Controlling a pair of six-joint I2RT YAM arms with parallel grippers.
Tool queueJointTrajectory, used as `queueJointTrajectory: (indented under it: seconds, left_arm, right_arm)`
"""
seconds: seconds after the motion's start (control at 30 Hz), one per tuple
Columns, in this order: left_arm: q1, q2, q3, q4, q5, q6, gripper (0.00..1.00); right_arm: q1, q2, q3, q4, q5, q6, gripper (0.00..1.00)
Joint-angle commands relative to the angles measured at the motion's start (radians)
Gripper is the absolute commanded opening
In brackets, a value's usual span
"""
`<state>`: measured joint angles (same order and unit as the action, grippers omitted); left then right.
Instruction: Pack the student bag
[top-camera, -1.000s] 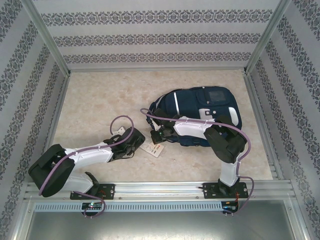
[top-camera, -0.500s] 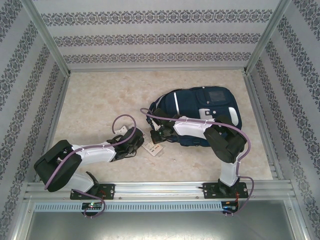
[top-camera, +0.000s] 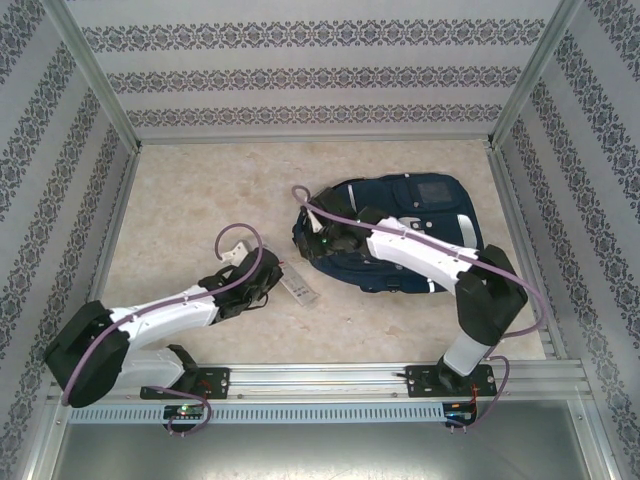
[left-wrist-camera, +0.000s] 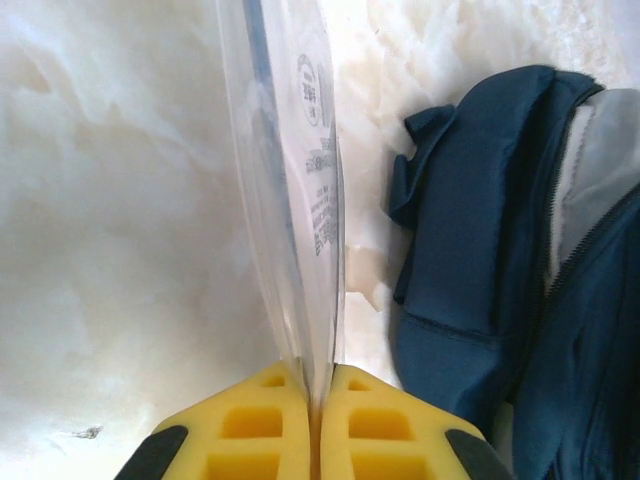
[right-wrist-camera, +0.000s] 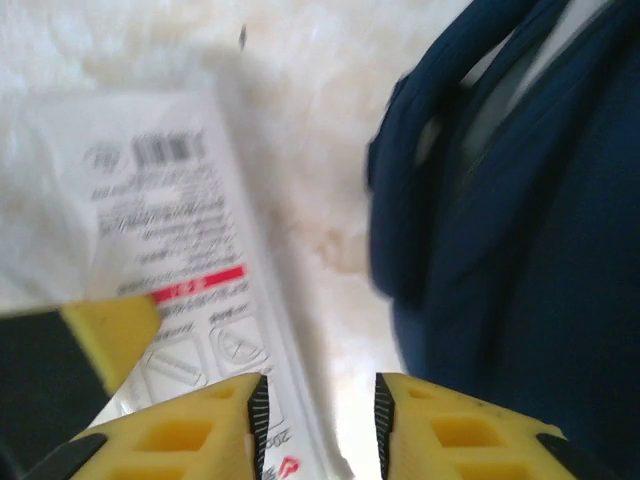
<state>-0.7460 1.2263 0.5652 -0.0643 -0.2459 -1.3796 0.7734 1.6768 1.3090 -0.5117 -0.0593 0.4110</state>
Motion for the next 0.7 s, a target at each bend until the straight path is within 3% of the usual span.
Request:
queueJointTrajectory:
  seconds: [0.0, 0.23, 0.43, 0.5, 0.57, 0.6, 0.67]
  left_arm:
    - [0.004, -0.047, 0.071, -0.148, -0.046, 0.092, 0.0]
    - [0.02, -0.096, 0.102, -0.173, -0.032, 0.157, 0.0]
    - [0.023, -0.094, 0.172, -0.212, -0.012, 0.246, 0.0]
    - [0.026, -0.094, 0.189, -0.223, -0.007, 0.265, 0.0]
    - [0.032, -0.093, 0.209, -0.226, 0.007, 0.291, 0.0]
    - [0.034, -0.09, 0.221, -0.231, 0.011, 0.298, 0.0]
    - [0.043, -0.085, 0.241, -0.226, 0.032, 0.323, 0.0]
  right_arm:
    - [-0.025, 0.01, 0.065, -0.134, 0.203, -0.051, 0.37]
    - [-0.08, 0.157, 0.2, -0.241, 0.324, -0.1, 0.42]
    - [-0.103, 0.249, 0.232, -0.246, 0.312, -0.097, 0.41]
    - [-0.11, 0.268, 0.241, -0.248, 0.311, -0.093, 0.32]
    - [-0.113, 0.262, 0.246, -0.247, 0.306, -0.09, 0.08]
    - [-0.113, 0.249, 0.242, -0.241, 0.308, -0.09, 0.01]
    - [-0.115, 0.208, 0.235, -0.233, 0.315, -0.096, 0.0]
